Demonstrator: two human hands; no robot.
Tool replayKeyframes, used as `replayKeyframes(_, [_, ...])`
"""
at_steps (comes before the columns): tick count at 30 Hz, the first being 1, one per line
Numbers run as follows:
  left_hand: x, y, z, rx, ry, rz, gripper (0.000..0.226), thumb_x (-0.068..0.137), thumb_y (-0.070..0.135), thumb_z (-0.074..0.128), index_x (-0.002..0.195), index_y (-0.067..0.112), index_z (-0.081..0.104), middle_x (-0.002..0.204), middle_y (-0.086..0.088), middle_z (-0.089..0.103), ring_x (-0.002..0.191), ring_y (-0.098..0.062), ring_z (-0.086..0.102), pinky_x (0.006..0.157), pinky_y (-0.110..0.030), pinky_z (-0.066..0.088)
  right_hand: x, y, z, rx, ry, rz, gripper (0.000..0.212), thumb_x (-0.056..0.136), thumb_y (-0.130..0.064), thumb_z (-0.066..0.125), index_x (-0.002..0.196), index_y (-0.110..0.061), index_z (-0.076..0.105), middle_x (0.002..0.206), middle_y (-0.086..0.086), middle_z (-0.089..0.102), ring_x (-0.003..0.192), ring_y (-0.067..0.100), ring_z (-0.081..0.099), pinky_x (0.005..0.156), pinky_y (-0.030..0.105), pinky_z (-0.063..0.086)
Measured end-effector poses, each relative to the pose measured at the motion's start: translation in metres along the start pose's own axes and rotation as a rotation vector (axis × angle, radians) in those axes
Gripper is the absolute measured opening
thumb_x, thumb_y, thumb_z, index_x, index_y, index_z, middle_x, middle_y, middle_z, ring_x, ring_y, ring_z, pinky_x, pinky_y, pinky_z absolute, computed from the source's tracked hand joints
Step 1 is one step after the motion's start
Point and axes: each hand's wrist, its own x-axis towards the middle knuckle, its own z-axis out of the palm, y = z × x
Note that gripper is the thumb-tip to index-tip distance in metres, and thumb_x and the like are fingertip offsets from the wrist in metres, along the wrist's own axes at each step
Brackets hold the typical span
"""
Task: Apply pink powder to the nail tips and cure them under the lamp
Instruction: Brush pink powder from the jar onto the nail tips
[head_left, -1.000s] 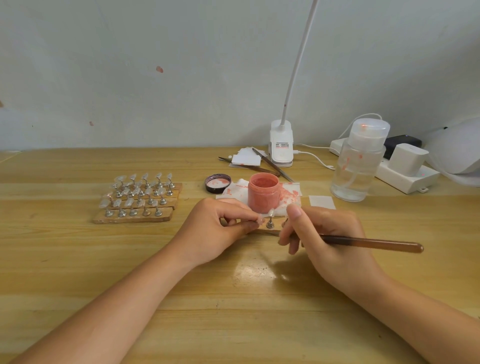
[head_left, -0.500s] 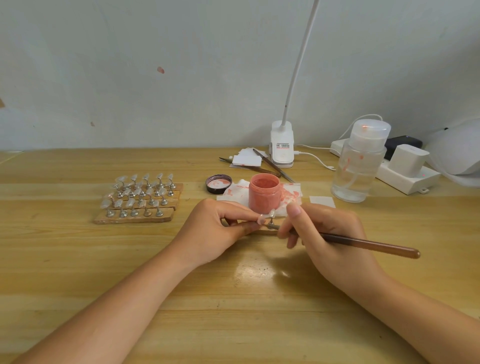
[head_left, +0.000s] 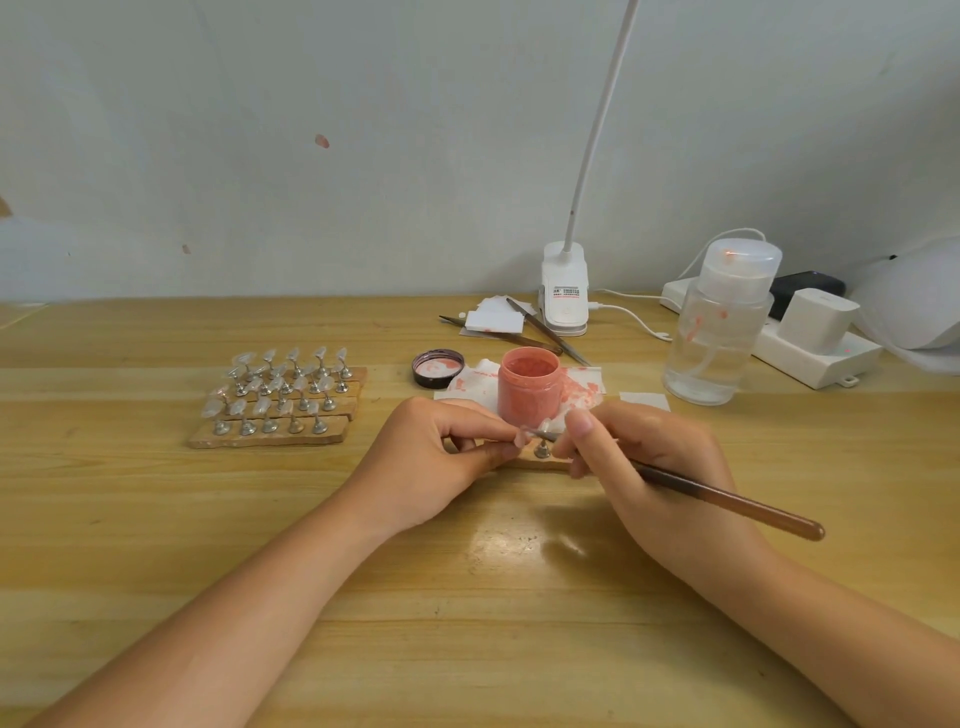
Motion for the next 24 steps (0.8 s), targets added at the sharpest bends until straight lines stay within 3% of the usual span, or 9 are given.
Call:
replayKeyframes(4, [-0.0005,-0.0013,-0.0013,0.030,-0.019,-0.007,0.023,0.075,0.003,0.070,0.085,0.024,0.071,0.082,-0.008,0.069,0.061,-0.025,0.045,0.055,-0.014,0.034,-0.0027,-0.0007,-0.0016,0.060,-0.032,-0.012,0.039,0.088,-0.037,0.045,0.063,-0.016,0.066,0.054,-0.017,0.057,0.053,0.002,0.058,0.052,0.010,0.041])
replayKeyframes(8, [-0.0012,-0.0007,-0.0014,0.057,-0.013,-0.014,0.023,0.075,0.002,0.070,0.085,0.023,0.072,0.080,-0.008,0.068,0.057,-0.011,0.043,0.055,-0.012,0.035,0.0007,-0.0022,0.0003,-0.013,0.001,-0.006,0.031,0.085,-0.042,0.048,0.067,-0.025,0.066,0.057,-0.015,0.059,0.059,0.005,0.060,0.051,0.016,0.045])
replayKeyframes(11, [-0.0014,-0.0003,-0.0017,0.057,-0.018,-0.018,0.021,0.075,0.002,0.070,0.086,0.021,0.072,0.080,-0.006,0.068,0.058,-0.012,0.042,0.055,-0.012,0.034,-0.0014,-0.0016,-0.0005,0.014,-0.034,-0.025,0.036,0.087,-0.039,0.048,0.063,-0.020,0.066,0.053,-0.019,0.056,0.054,0.003,0.058,0.050,0.012,0.042])
replayKeyframes(16, [-0.0010,-0.0006,-0.0014,0.076,-0.012,-0.032,0.018,0.076,0.003,0.070,0.085,0.018,0.073,0.080,-0.004,0.068,0.058,-0.011,0.042,0.056,-0.013,0.035,0.0003,-0.0005,0.0003,-0.018,0.011,-0.022,0.035,0.086,-0.040,0.048,0.066,-0.018,0.065,0.056,-0.015,0.059,0.059,0.004,0.060,0.052,0.016,0.045])
replayKeyframes(20, [-0.0005,0.0001,-0.0016,0.050,0.002,-0.030,0.014,0.075,0.004,0.070,0.080,0.016,0.073,0.081,-0.003,0.068,0.058,-0.007,0.042,0.056,-0.010,0.034,-0.0029,-0.0008,-0.0019,0.071,-0.021,-0.015,0.042,0.089,-0.036,0.045,0.060,-0.013,0.065,0.052,-0.019,0.054,0.052,0.002,0.057,0.051,0.009,0.039])
replayKeyframes(24, [-0.0004,0.0002,-0.0020,0.040,0.020,-0.024,0.018,0.072,0.003,0.072,0.075,0.020,0.072,0.078,0.007,0.065,0.057,-0.005,0.041,0.055,-0.010,0.034,0.0000,-0.0008,-0.0013,0.023,0.051,0.000,0.041,0.088,-0.041,0.044,0.064,-0.015,0.065,0.055,-0.017,0.056,0.056,0.005,0.057,0.052,0.019,0.043])
